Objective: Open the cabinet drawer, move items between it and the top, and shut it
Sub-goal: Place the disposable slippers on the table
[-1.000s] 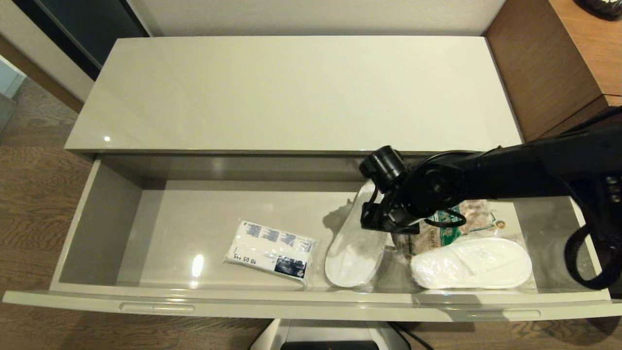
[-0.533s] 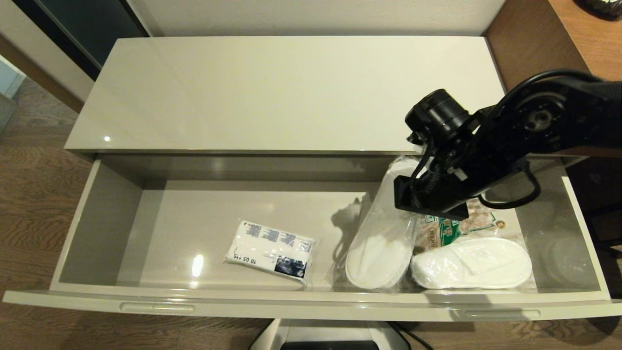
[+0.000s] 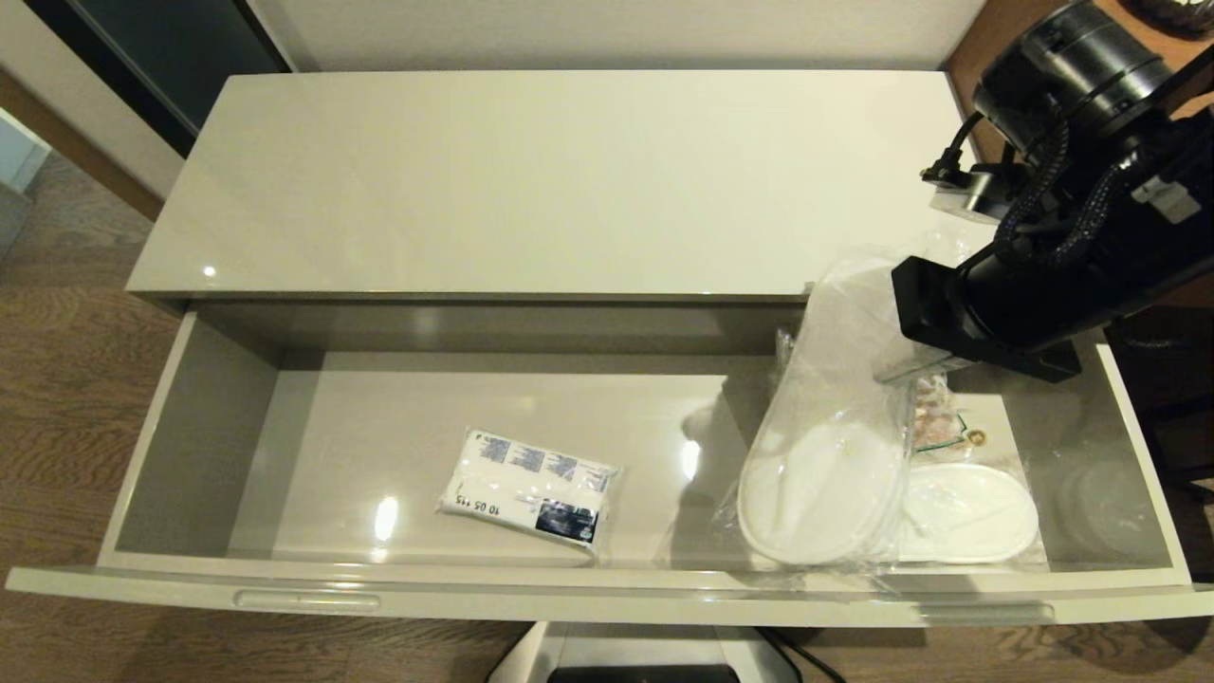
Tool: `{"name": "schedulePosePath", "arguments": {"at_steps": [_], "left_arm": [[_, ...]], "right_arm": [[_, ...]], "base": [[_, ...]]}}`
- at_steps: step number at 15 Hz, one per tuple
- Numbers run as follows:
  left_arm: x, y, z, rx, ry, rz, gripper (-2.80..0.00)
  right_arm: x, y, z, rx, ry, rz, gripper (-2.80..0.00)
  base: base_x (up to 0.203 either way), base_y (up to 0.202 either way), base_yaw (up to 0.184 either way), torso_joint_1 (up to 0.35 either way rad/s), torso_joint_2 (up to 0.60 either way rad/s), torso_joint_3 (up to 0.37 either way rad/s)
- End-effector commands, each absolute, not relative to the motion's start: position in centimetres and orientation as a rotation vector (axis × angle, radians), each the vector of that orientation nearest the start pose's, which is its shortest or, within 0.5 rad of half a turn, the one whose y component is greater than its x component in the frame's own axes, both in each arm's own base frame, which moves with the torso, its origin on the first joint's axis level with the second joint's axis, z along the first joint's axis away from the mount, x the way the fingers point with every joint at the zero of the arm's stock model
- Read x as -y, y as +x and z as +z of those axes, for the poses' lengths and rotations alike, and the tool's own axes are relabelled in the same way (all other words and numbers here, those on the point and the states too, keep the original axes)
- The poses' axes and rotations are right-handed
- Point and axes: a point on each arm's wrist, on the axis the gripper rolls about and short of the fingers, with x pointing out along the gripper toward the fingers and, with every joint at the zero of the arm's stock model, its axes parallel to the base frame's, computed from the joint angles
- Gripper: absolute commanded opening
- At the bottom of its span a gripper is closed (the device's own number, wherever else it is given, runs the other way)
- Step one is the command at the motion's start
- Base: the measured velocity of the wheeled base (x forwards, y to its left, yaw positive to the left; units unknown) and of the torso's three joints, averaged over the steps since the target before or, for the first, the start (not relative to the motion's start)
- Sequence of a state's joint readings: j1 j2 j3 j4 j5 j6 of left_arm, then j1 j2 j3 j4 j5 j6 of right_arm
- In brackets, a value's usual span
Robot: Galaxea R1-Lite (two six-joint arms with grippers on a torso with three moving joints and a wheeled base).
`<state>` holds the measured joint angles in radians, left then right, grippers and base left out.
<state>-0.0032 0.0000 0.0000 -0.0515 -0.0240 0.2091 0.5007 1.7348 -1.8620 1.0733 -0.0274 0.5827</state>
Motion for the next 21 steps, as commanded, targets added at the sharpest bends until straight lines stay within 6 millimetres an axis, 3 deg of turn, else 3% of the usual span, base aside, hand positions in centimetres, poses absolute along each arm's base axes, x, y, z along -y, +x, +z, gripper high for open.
{"name": "schedulePosePath", "arguments": {"at_steps": [1,3,6,10,14,17,21], "left_arm": [[0.0,-2.3,8.1,0.053,0.211,-0.022,-2.8],[0.0,-2.3,8.1,0.053,0.211,-0.022,-2.8],[0.0,-2.3,8.1,0.053,0.211,-0.022,-2.8],[0.0,-2.3,8.1,0.053,0.211,-0.022,-2.8],[0.0,-2.3,8.1,0.053,0.211,-0.022,-2.8],[0.0,-2.3,8.1,0.053,0.211,-0.022,-2.8],[0.0,-2.3,8.1,0.053,0.211,-0.022,-2.8]], "right_arm": [[-11.5,23.8,32.6,-0.923,0.251,0.173,-2.8],[-8.4,26.4,33.7,-0.744,0.097,0.06,-2.8],[-6.2,29.9,32.9,-0.65,0.007,-0.108,-2.8],[-5.4,29.5,34.3,-0.523,0.035,-0.129,-2.8],[-4.7,30.8,33.3,-0.428,0.072,-0.161,-2.8],[-3.4,33.0,30.5,-0.354,0.096,-0.241,-2.8],[0.0,39.0,23.6,-0.17,0.136,-0.338,-2.8]], "base": [[0.0,0.0,0.0,0.0,0.0,0.0],[0.0,0.0,0.0,0.0,0.0,0.0],[0.0,0.0,0.0,0.0,0.0,0.0],[0.0,0.0,0.0,0.0,0.0,0.0],[0.0,0.0,0.0,0.0,0.0,0.0],[0.0,0.0,0.0,0.0,0.0,0.0],[0.0,0.0,0.0,0.0,0.0,0.0]]}}
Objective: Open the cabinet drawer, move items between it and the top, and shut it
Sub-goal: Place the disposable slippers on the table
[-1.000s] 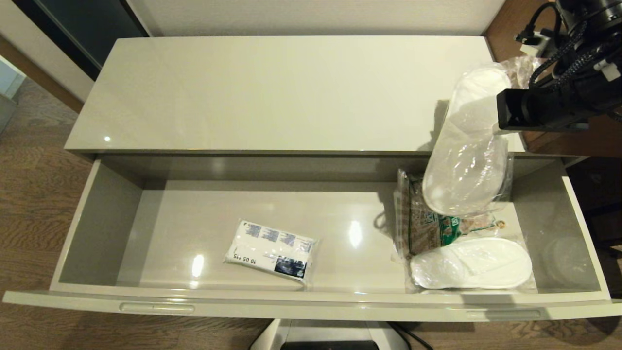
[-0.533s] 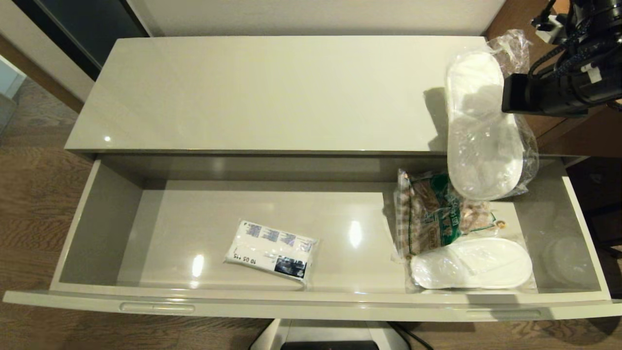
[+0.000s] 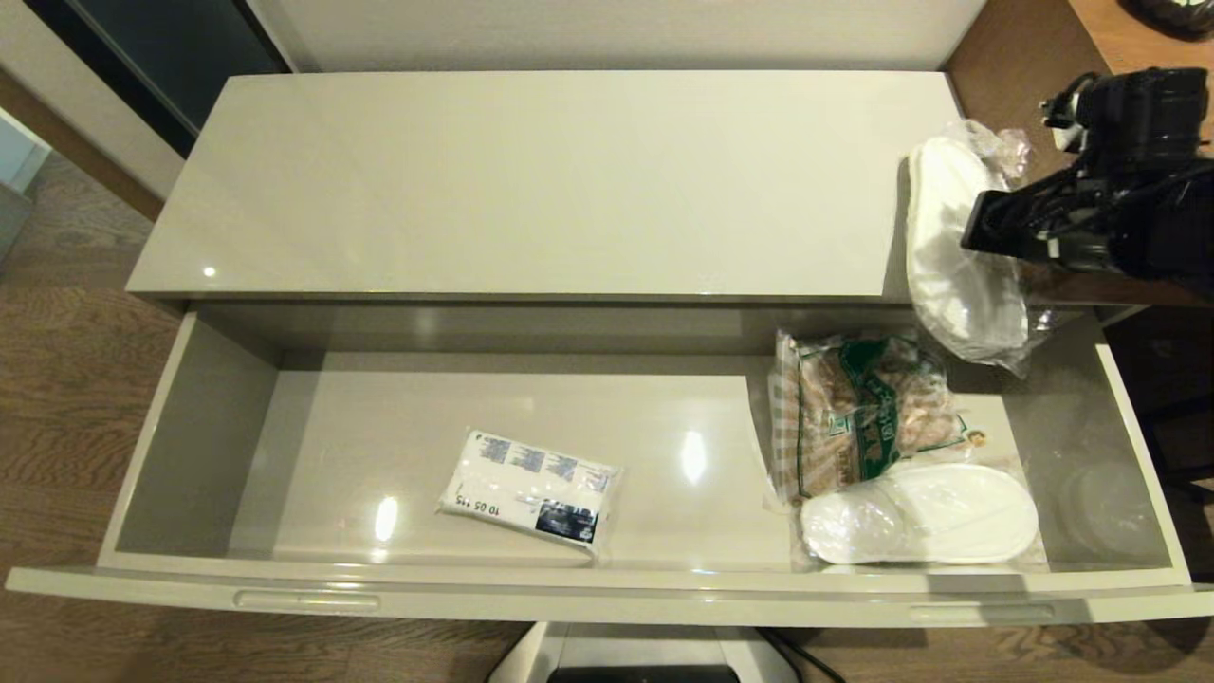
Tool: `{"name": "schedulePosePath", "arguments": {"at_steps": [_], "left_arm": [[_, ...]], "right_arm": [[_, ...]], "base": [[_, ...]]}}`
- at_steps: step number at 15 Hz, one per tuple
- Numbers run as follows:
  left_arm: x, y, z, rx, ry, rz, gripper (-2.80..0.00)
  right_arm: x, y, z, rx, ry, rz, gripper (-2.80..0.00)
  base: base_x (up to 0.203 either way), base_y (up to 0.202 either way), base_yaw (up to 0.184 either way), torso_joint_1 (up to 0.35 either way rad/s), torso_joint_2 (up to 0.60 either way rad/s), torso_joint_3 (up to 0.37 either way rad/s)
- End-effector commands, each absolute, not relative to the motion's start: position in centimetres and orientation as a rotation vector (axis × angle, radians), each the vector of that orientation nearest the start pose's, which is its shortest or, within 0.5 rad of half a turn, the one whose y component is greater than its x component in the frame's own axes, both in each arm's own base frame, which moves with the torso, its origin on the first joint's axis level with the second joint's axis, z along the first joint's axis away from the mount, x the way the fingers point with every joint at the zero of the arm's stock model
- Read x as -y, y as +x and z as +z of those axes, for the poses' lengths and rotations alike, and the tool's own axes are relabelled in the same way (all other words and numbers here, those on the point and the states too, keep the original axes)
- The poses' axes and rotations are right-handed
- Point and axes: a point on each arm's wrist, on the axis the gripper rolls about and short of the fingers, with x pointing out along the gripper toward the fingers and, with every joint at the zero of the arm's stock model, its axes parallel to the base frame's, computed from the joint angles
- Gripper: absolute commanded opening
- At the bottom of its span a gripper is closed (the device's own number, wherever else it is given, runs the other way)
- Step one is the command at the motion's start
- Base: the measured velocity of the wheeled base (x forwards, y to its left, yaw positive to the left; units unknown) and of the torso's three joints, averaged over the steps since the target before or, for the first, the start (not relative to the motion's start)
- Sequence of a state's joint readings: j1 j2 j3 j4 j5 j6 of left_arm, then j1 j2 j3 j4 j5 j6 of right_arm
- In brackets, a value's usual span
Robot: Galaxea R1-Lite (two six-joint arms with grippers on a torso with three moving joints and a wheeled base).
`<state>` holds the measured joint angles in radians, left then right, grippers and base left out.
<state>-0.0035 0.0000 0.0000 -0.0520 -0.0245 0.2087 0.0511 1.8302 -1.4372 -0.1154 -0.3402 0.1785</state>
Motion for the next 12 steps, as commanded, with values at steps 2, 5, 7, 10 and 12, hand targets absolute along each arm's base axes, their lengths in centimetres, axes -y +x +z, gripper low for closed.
{"name": "schedulePosePath", "arguments": {"at_steps": [2,5,7,10,12], "left_arm": [[0.0,-2.3,8.1,0.053,0.211,-0.022,-2.8],[0.0,-2.3,8.1,0.053,0.211,-0.022,-2.8],[0.0,-2.3,8.1,0.053,0.211,-0.022,-2.8],[0.0,-2.3,8.1,0.053,0.211,-0.022,-2.8],[0.0,-2.3,8.1,0.053,0.211,-0.022,-2.8]], "right_arm": [[1.8,40.0,19.6,-0.145,0.033,-0.365,-2.8],[0.0,39.6,16.2,-0.169,0.021,-0.322,-2.8],[-1.0,41.1,16.6,-0.092,0.016,-0.309,-2.8],[-2.5,42.4,16.9,-0.001,-0.039,-0.295,-2.8],[-2.5,42.4,17.4,0.065,-0.071,-0.293,-2.8]], "base": [[0.0,0.0,0.0,0.0,0.0,0.0],[0.0,0.0,0.0,0.0,0.0,0.0],[0.0,0.0,0.0,0.0,0.0,0.0],[0.0,0.0,0.0,0.0,0.0,0.0],[0.0,0.0,0.0,0.0,0.0,0.0]]}}
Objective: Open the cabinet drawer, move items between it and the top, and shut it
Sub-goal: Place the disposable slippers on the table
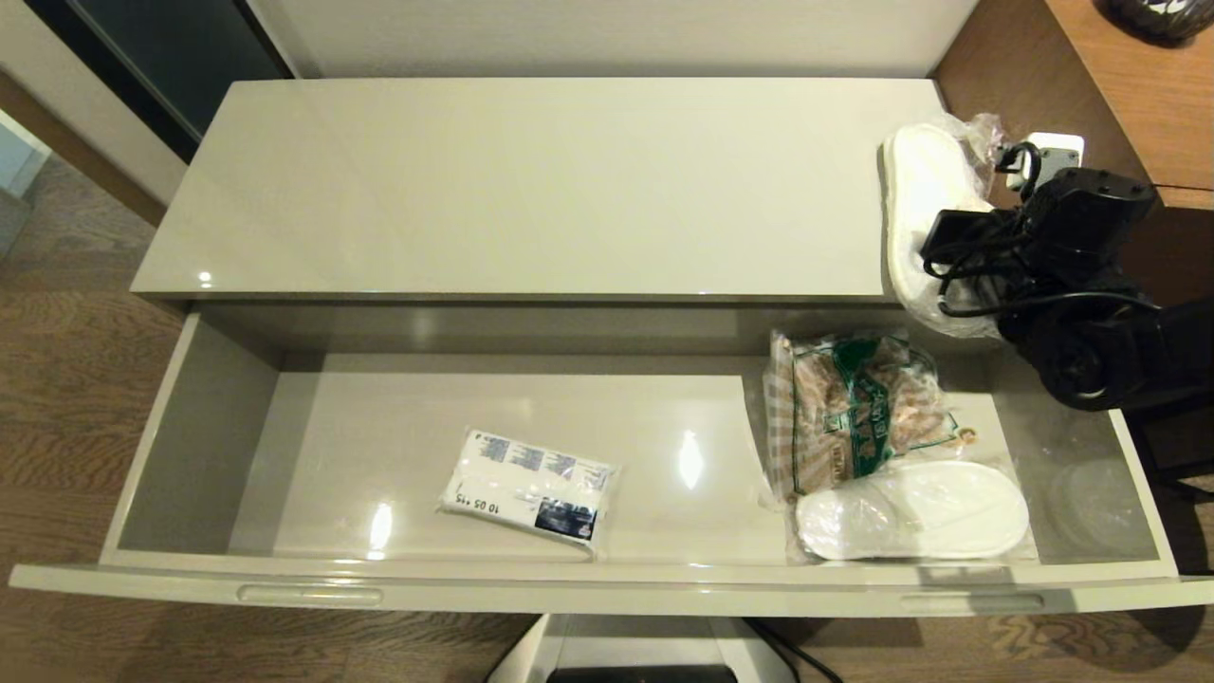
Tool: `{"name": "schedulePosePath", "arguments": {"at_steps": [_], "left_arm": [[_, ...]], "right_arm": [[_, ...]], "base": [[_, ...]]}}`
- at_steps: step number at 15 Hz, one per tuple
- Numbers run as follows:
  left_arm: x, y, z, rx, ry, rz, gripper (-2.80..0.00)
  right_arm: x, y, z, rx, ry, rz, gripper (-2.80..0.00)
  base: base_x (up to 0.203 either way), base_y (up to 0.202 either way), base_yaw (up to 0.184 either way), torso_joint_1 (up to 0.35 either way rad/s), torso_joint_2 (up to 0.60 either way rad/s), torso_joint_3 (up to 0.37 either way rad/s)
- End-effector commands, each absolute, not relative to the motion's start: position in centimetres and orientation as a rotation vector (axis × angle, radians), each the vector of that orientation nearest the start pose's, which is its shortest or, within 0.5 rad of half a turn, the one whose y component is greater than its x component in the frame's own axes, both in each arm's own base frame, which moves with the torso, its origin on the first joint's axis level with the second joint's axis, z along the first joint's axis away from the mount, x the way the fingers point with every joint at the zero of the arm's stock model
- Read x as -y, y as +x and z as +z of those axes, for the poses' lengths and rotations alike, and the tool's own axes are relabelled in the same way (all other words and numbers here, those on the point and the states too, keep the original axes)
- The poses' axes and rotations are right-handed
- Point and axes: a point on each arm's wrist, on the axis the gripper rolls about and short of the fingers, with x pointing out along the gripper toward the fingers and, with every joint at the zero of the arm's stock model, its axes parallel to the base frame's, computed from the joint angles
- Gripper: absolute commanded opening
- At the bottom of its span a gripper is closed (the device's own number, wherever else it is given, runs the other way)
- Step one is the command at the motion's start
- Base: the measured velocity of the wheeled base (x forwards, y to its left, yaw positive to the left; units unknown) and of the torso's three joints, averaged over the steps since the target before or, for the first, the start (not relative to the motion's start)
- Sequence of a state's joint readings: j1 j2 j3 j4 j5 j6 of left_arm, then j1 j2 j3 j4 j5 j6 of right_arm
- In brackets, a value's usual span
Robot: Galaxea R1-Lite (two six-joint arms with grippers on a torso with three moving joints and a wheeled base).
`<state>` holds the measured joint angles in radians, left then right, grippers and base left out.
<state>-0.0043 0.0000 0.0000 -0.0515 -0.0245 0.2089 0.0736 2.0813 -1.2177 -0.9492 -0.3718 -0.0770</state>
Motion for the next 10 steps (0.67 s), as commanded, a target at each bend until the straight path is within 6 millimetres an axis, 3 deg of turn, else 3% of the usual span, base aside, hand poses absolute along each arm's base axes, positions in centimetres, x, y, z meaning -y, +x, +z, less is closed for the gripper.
{"name": "schedulePosePath", "arguments": {"at_steps": [1,3,6,10], "left_arm": [[0.0,-2.3,8.1,0.053,0.211,-0.022,-2.8],[0.0,-2.3,8.1,0.053,0.211,-0.022,-2.8],[0.0,-2.3,8.1,0.053,0.211,-0.022,-2.8],[0.0,-2.3,8.1,0.053,0.211,-0.022,-2.8]], "right_arm": [[-2.5,42.4,17.4,0.065,-0.071,-0.293,-2.8],[-2.4,41.4,18.4,0.129,-0.084,-0.284,-2.8],[-1.9,37.5,22.4,0.316,-0.169,-0.294,-2.8],[-1.9,37.7,21.9,0.351,-0.208,-0.312,-2.8]], "base": [[0.0,0.0,0.0,0.0,0.0,0.0],[0.0,0.0,0.0,0.0,0.0,0.0],[0.0,0.0,0.0,0.0,0.0,0.0],[0.0,0.0,0.0,0.0,0.0,0.0]]}}
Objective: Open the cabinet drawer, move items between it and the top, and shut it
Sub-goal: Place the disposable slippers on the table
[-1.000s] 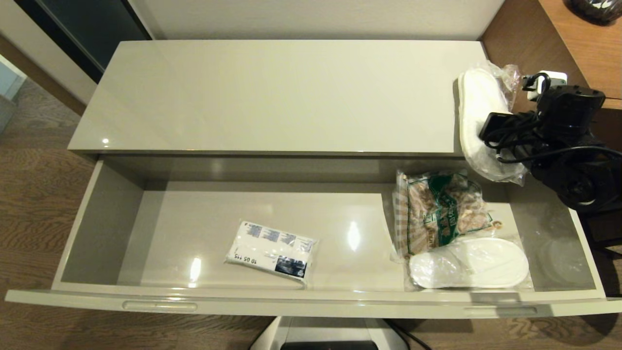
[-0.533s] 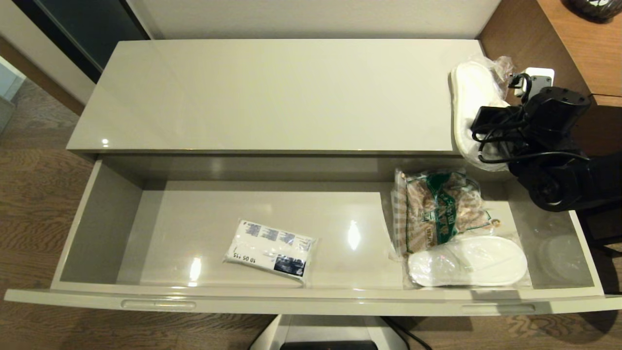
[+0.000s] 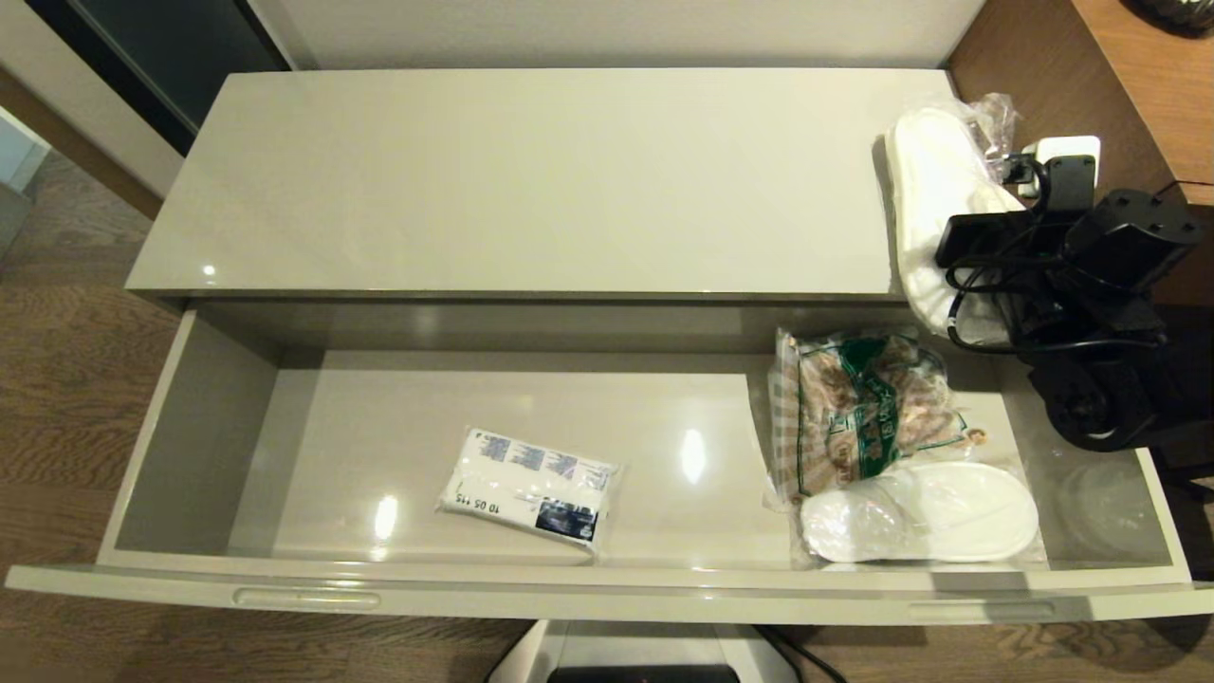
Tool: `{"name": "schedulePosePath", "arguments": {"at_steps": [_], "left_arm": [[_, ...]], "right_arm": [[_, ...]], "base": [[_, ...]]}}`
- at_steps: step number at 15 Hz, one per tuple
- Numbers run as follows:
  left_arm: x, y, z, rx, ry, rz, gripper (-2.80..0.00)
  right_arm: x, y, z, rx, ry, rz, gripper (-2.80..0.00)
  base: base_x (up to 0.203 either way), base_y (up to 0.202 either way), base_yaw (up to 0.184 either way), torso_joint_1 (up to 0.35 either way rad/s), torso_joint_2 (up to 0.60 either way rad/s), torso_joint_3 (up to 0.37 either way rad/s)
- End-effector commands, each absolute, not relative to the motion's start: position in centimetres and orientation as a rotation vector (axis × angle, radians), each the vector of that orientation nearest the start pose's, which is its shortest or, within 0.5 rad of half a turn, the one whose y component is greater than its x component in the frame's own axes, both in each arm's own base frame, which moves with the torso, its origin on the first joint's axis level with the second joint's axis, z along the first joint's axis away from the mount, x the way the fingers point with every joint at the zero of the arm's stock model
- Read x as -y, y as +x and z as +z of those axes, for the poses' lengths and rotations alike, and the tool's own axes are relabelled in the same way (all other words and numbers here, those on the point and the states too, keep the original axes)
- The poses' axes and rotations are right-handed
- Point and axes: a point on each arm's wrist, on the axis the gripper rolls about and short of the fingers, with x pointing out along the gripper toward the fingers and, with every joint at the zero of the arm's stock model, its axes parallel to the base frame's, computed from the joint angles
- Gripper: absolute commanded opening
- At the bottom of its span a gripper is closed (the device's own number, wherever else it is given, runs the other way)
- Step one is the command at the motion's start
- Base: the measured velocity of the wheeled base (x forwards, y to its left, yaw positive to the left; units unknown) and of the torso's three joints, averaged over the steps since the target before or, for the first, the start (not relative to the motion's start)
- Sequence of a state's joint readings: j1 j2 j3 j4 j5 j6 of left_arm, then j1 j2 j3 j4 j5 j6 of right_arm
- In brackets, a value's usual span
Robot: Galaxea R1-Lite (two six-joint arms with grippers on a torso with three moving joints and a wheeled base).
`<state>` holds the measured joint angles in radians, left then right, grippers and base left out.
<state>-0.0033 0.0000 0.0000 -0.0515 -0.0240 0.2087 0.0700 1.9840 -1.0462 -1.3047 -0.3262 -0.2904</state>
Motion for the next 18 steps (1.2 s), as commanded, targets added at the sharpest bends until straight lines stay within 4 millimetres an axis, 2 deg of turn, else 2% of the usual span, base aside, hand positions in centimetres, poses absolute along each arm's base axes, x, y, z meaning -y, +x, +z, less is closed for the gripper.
{"name": "schedulePosePath", "arguments": {"at_steps": [1,3,5,11,13,15,16,17,18], "left_arm": [[0.0,-2.3,8.1,0.053,0.211,-0.022,-2.8],[0.0,-2.3,8.1,0.053,0.211,-0.022,-2.8],[0.0,-2.3,8.1,0.053,0.211,-0.022,-2.8],[0.0,-2.3,8.1,0.053,0.211,-0.022,-2.8],[0.0,-2.3,8.1,0.053,0.211,-0.022,-2.8],[0.0,-2.3,8.1,0.053,0.211,-0.022,-2.8],[0.0,-2.3,8.1,0.053,0.211,-0.022,-2.8],[0.0,-2.3,8.1,0.053,0.211,-0.022,-2.8],[0.0,-2.3,8.1,0.053,0.211,-0.022,-2.8]], "right_arm": [[-1.9,38.0,21.7,0.357,-0.209,-0.313,-2.8],[-1.6,38.7,21.5,0.362,-0.219,-0.332,-2.8],[-1.3,38.8,22.4,0.402,-0.225,-0.389,-2.8],[0.1,36.7,26.1,0.493,-0.242,-0.451,-2.8],[0.2,36.6,26.2,0.493,-0.247,-0.455,-2.8],[0.3,35.9,27.2,0.508,-0.259,-0.47,-2.8],[0.6,36.4,26.6,0.49,-0.271,-0.476,-2.8],[0.6,36.6,26.2,0.48,-0.289,-0.483,0.0],[0.7,36.7,26.1,0.475,-0.3,-0.492,0.0]], "base": [[0.0,0.0,0.0,0.0,0.0,0.0],[0.0,0.0,0.0,0.0,0.0,0.0],[0.0,0.0,0.0,0.0,0.0,0.0],[0.0,0.0,0.0,0.0,0.0,0.0],[0.0,0.0,0.0,0.0,0.0,0.0],[0.0,0.0,0.0,0.0,0.0,0.0],[0.0,0.0,0.0,0.0,0.0,0.0],[0.0,0.0,0.0,0.0,0.0,0.0],[0.0,0.0,0.0,0.0,0.0,0.0]]}}
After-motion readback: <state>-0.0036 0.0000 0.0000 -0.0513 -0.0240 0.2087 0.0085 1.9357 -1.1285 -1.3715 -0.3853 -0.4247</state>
